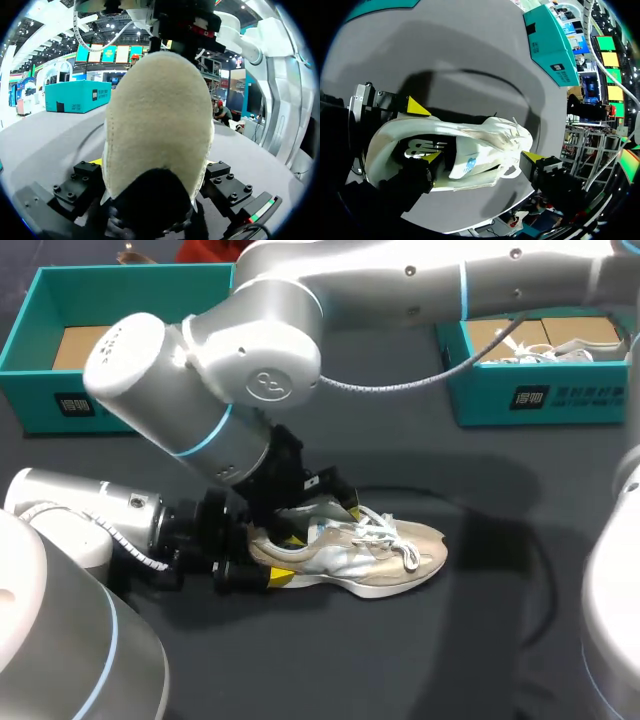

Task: Take the shoe out of the shoebox, open the shoe tongue, remove and reinsert the insole, then place the shoe into the shoebox

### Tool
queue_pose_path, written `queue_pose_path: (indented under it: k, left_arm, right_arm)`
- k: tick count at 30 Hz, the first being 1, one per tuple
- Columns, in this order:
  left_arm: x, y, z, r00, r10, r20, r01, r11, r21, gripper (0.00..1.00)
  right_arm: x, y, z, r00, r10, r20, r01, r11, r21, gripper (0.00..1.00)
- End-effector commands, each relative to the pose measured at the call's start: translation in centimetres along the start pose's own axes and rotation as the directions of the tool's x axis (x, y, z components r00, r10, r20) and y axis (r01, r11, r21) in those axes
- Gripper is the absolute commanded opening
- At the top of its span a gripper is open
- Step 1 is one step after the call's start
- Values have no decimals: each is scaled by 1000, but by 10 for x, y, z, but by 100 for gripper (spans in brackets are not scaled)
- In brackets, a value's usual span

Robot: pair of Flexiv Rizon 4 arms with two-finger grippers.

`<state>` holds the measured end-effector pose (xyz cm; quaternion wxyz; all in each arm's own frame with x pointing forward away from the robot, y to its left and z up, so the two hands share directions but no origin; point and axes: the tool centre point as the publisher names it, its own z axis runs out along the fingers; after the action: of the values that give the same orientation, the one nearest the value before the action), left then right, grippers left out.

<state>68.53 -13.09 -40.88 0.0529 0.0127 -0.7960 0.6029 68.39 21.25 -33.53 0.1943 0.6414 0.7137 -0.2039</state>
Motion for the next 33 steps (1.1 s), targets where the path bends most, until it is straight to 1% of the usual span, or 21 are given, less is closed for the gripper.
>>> queue_pose_path:
  k: [1,16,19,22,23,28,29,33]
  left_arm:
    - [2,5,-2,1000,0,1,0,1000,-2,0]
    - [2,5,-2,1000,0,1,0,1000,-2,0]
    - [2,5,-2,1000,0,1,0,1000,-2,0]
    - [2,5,-2,1000,0,1,0,1000,-2,0]
    - [2,5,-2,1000,0,1,0,1000,-2,0]
    - [2,5,-2,1000,0,1,0,1000,-2,0]
    - [2,5,-2,1000,0,1,0,1000,-2,0]
    - [2,5,-2,1000,0,1,0,1000,-2,0]
  right_arm:
    - [6,-3,3,700,708,94,-707,706,-44,100]
    - [-10,-6,18,655,753,61,-754,657,-24,100]
    - [-13,-7,20,648,760,55,-760,650,-20,91]
    - [-16,-8,20,642,765,50,-765,644,-21,83]
    - [-17,-8,20,640,767,49,-767,641,-22,82]
    - [-22,-9,20,637,770,41,-770,638,-22,70]
    - [-23,-10,20,637,770,39,-770,638,-22,70]
    - [-26,-11,16,640,768,36,-768,641,-22,64]
